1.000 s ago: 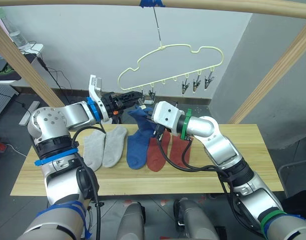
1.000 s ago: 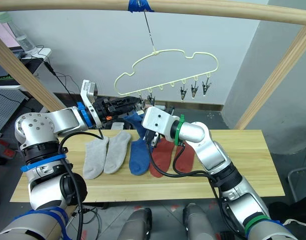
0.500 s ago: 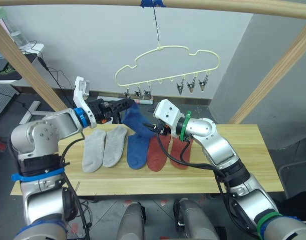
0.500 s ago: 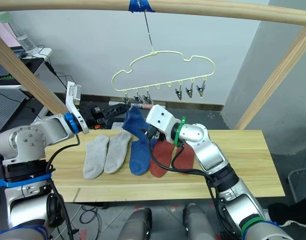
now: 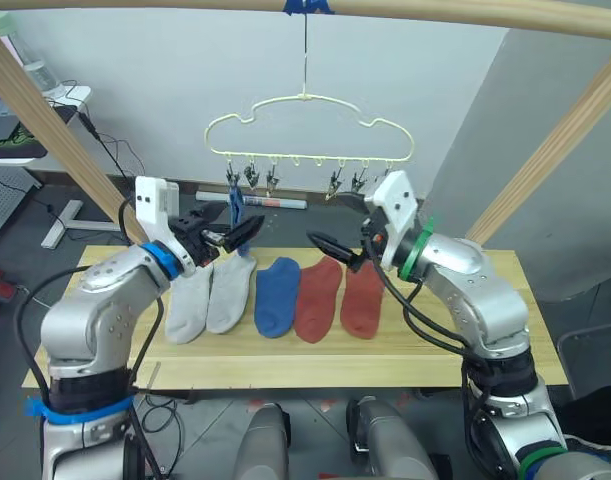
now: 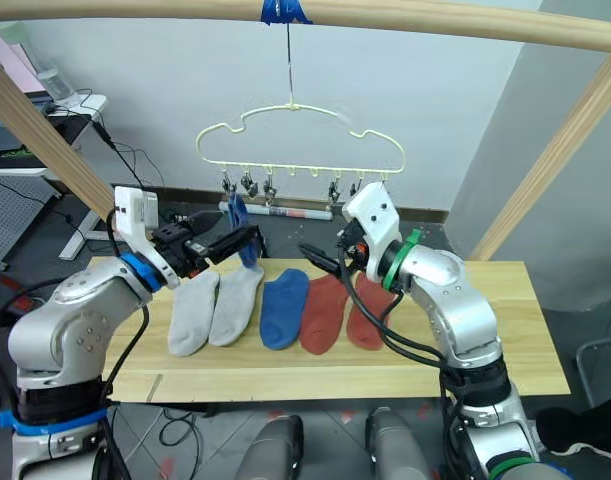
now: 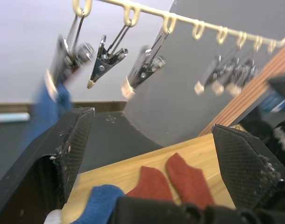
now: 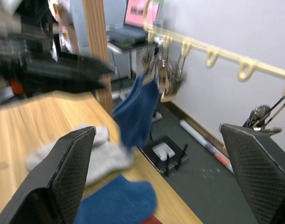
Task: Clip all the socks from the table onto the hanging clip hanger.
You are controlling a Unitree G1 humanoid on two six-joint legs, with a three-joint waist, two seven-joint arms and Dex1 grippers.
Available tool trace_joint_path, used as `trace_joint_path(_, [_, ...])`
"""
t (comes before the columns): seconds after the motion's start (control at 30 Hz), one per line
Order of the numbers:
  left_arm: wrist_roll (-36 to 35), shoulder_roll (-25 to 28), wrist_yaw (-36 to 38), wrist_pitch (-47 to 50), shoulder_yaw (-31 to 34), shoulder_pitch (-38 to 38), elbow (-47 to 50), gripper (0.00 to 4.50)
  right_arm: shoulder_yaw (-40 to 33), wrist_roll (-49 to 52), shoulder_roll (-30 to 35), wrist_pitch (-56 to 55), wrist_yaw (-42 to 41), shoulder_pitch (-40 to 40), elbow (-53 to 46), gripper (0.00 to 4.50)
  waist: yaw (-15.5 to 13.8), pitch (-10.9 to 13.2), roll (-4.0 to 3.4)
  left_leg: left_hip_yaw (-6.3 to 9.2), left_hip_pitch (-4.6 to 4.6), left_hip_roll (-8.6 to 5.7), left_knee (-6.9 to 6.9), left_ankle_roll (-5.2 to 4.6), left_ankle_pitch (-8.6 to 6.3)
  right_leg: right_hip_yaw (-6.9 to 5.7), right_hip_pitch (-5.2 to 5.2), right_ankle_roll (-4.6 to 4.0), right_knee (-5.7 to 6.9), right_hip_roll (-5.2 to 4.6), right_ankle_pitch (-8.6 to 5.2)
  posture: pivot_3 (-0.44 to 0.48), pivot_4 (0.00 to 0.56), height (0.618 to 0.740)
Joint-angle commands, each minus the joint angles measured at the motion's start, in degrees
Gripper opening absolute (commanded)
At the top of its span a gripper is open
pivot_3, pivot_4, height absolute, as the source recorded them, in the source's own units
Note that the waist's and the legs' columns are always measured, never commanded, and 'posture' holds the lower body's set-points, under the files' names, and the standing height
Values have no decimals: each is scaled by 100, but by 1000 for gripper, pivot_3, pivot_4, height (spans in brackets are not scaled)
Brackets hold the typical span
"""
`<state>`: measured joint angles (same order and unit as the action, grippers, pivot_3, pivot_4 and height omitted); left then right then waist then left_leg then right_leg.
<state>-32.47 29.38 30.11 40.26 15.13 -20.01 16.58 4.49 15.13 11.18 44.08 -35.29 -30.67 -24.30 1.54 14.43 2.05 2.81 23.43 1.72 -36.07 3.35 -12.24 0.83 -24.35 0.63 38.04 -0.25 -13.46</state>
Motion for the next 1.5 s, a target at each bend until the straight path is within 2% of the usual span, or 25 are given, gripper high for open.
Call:
trace_joint_path(0.03, [418,-274,-447,-643,-128,239,491,4500,-274,534,137,328,14,259,-676,4459,1,1,-1,1,-1,1,-1,0,0,-1,3,0,-1,0,0,7,250,740])
trace_joint_path(0.1, [621,-504,-575,-1063,-238,399,650,4500,-294,632,346,320,-38,402,-809,4459,-1,1,-2,-2,-1,-5,-1,-1,0,2,5,1,-3,4,-1,3,255,740])
trace_joint_path(0.17, [613,-769,-681,-1209,-310,507,682,4114,-345,751,433,351,30,442,-852,4500,-2,1,-1,-7,0,-6,-2,-1,0,5,5,1,-7,3,-1,2,255,740])
trace_joint_path(0.3, [1052,-1035,-905,-1552,-708,557,559,3280,-235,763,565,204,88,477,-841,4500,3,2,-2,-7,-1,-5,-3,-2,0,4,5,1,-5,10,-1,-1,256,740])
trace_joint_path(0.5, [1314,-1337,-1164,-1789,-880,325,157,3280,-127,736,537,-33,223,408,-676,4500,8,2,-2,-5,-1,-4,-3,-2,0,1,5,2,-5,15,-1,-7,247,740])
trace_joint_path(0.7, [1397,-1428,-1129,-2147,-870,197,-215,3280,-77,753,568,-110,267,290,-638,4500,13,1,-2,-9,0,-5,-3,-3,-1,-5,5,2,-8,15,-1,-16,237,740])
trace_joint_path(0.8, [1426,-1440,-1142,-2244,-874,157,-323,2728,-53,766,585,-109,291,268,-656,4500,13,1,-1,-8,1,-5,-3,-3,-1,-5,5,2,-8,15,-1,-19,233,740])
trace_joint_path(0.87, [1444,-1433,-1149,-2271,-889,119,-414,2149,-26,755,606,-124,286,243,-650,4500,14,1,-1,-8,1,-5,-3,-3,-1,-6,5,2,-8,15,-1,-23,233,740])
trace_joint_path(1.5, [1743,-1533,-1156,-2898,-924,-514,-1570,2149,150,901,640,-62,347,-89,-721,4500,17,1,-1,-8,1,-6,-3,-3,-1,-15,5,3,-8,16,0,-32,222,740])
